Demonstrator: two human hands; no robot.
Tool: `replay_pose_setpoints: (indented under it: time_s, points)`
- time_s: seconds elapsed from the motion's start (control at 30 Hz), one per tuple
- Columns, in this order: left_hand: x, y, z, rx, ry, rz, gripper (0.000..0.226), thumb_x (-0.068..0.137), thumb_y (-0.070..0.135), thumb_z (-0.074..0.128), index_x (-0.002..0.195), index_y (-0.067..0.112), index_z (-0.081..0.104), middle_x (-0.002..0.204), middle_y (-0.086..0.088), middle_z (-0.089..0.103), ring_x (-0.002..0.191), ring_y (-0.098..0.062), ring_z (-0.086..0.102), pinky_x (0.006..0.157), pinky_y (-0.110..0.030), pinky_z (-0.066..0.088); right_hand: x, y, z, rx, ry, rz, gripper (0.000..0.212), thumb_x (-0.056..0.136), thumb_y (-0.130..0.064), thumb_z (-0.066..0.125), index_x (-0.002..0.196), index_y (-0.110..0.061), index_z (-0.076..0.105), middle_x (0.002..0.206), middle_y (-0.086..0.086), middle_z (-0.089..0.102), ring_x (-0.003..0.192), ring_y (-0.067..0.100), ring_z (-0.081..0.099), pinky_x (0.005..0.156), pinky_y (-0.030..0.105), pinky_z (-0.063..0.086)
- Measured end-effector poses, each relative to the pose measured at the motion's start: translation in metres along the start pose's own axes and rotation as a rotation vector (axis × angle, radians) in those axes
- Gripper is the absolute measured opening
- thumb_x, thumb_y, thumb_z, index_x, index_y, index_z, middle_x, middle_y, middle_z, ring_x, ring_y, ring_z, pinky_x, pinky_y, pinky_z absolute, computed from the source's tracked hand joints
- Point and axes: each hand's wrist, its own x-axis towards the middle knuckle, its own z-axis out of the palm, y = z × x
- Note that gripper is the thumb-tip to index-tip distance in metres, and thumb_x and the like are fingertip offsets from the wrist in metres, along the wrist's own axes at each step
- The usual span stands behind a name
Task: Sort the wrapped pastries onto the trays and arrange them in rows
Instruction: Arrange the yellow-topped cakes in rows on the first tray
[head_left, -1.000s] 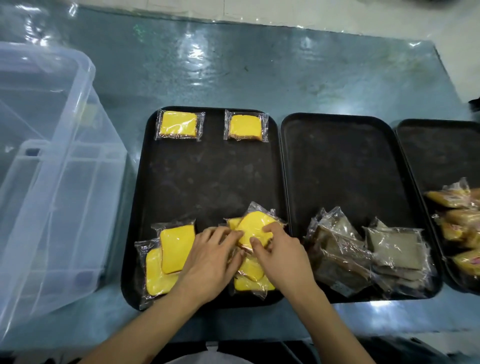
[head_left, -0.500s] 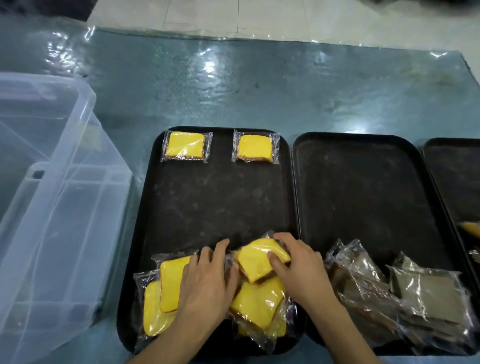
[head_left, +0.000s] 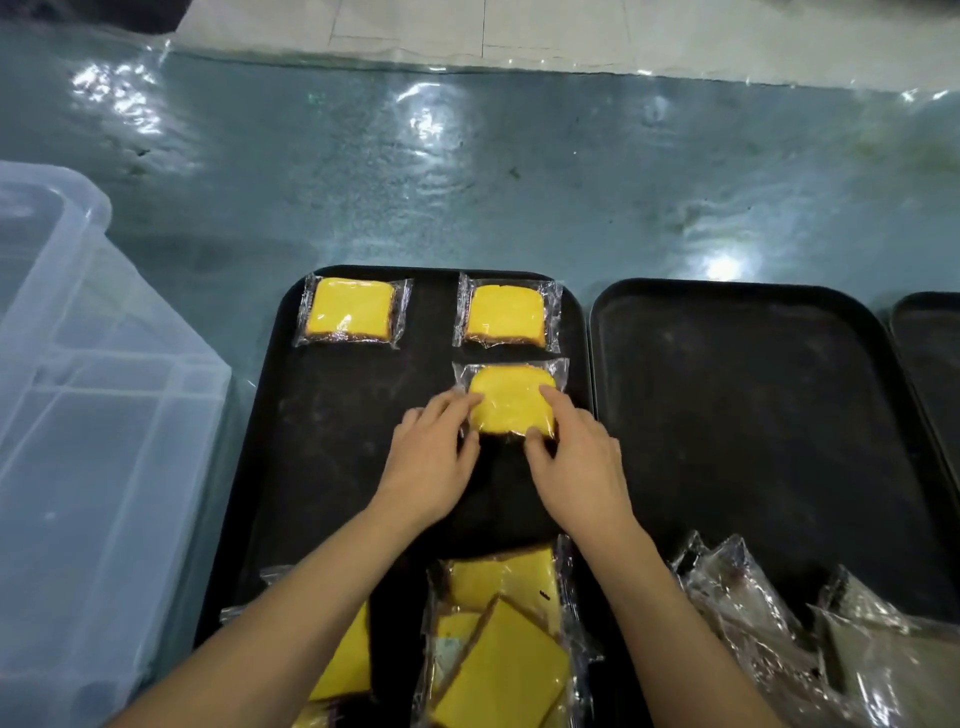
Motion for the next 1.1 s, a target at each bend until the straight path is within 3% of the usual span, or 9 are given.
replay_pose_setpoints:
  time_s: [0.1, 0.23, 0.33, 0.43, 0.67, 0.9, 1.0, 1.1]
  points:
    - [0.010, 0.001, 0.003, 0.172, -0.029, -0.042, 0.052, 0.101, 0.035, 0.048, 0.151, 0.035, 0.035, 0.168, -0.002, 0.008, 0.144, -0.032, 0.026, 0.115, -0.047, 0.029, 0.010, 0.005, 0.008, -0.191, 0.023, -0.038, 0.057, 0.102, -0.040, 0.051, 0.156, -0.028, 0.035, 0.163, 0.007, 0.031, 0.148, 0.026, 0.031, 0.120, 0.046, 0.027]
    - [-0.008, 0.003, 0.011, 0.259, -0.019, 0.037, 0.055, 0.103, 0.040, 0.042, 0.155, 0.034, 0.028, 0.166, 0.002, 0.017, 0.147, -0.028, 0.023, 0.116, -0.045, 0.029, 0.007, 0.015, 0.019, -0.250, 0.059, -0.198, 0.055, 0.105, -0.040, 0.046, 0.156, -0.025, 0.036, 0.163, 0.006, 0.033, 0.150, 0.024, 0.030, 0.124, 0.044, 0.022]
    - [-0.009, 0.002, 0.016, 0.272, -0.113, 0.017, 0.060, 0.105, 0.044, 0.034, 0.159, 0.035, 0.012, 0.168, 0.006, 0.010, 0.152, -0.026, 0.013, 0.119, -0.044, 0.022, 0.009, 0.024, 0.025, -0.296, 0.035, -0.214, 0.058, 0.106, -0.043, 0.040, 0.159, -0.026, 0.028, 0.166, 0.005, 0.029, 0.154, 0.021, 0.023, 0.127, 0.046, 0.012]
    - [-0.001, 0.004, 0.015, 0.286, -0.120, 0.045, 0.059, 0.105, 0.045, 0.031, 0.159, 0.035, 0.010, 0.168, 0.007, 0.006, 0.153, -0.028, 0.010, 0.120, -0.045, 0.019, 0.011, 0.028, 0.023, -0.301, 0.033, -0.210, 0.059, 0.106, -0.043, 0.038, 0.160, -0.026, 0.025, 0.167, 0.004, 0.026, 0.155, 0.020, 0.020, 0.128, 0.046, 0.010]
    - [-0.012, 0.003, 0.002, 0.260, -0.085, 0.065, 0.059, 0.103, 0.039, 0.041, 0.158, 0.035, 0.018, 0.167, 0.004, 0.016, 0.149, -0.031, 0.021, 0.117, -0.048, 0.025, 0.006, 0.026, 0.011, -0.183, -0.001, -0.192, 0.058, 0.105, -0.039, 0.044, 0.160, -0.026, 0.027, 0.166, 0.005, 0.028, 0.152, 0.023, 0.026, 0.127, 0.044, 0.016]
    - [-0.118, 0.005, 0.002, 0.200, -0.063, 0.328, 0.048, 0.099, 0.034, 0.039, 0.146, 0.030, 0.046, 0.158, 0.007, 0.038, 0.140, -0.026, 0.039, 0.108, -0.046, 0.038, -0.060, 0.036, 0.007, -0.017, 0.042, -0.133, 0.049, 0.102, -0.030, 0.051, 0.150, -0.024, 0.046, 0.153, 0.004, 0.048, 0.139, 0.026, 0.044, 0.116, 0.047, 0.034]
    - [-0.158, 0.003, 0.007, 0.255, -0.178, 0.459, 0.049, 0.099, 0.036, 0.038, 0.148, 0.035, 0.041, 0.163, 0.009, 0.028, 0.149, -0.025, 0.027, 0.114, -0.043, 0.031, -0.097, 0.045, 0.006, 0.068, 0.099, -0.095, 0.043, 0.100, -0.025, 0.055, 0.143, -0.023, 0.054, 0.143, 0.001, 0.054, 0.131, 0.024, 0.048, 0.110, 0.047, 0.038]
    - [-0.179, 0.001, 0.011, 0.332, -0.237, 0.439, 0.052, 0.101, 0.047, 0.033, 0.153, 0.042, 0.028, 0.166, 0.009, 0.019, 0.150, -0.026, 0.022, 0.117, -0.044, 0.023, -0.135, 0.052, 0.004, 0.101, 0.172, -0.051, 0.037, 0.099, -0.024, 0.055, 0.136, -0.025, 0.057, 0.132, -0.003, 0.058, 0.122, 0.021, 0.051, 0.105, 0.045, 0.038]
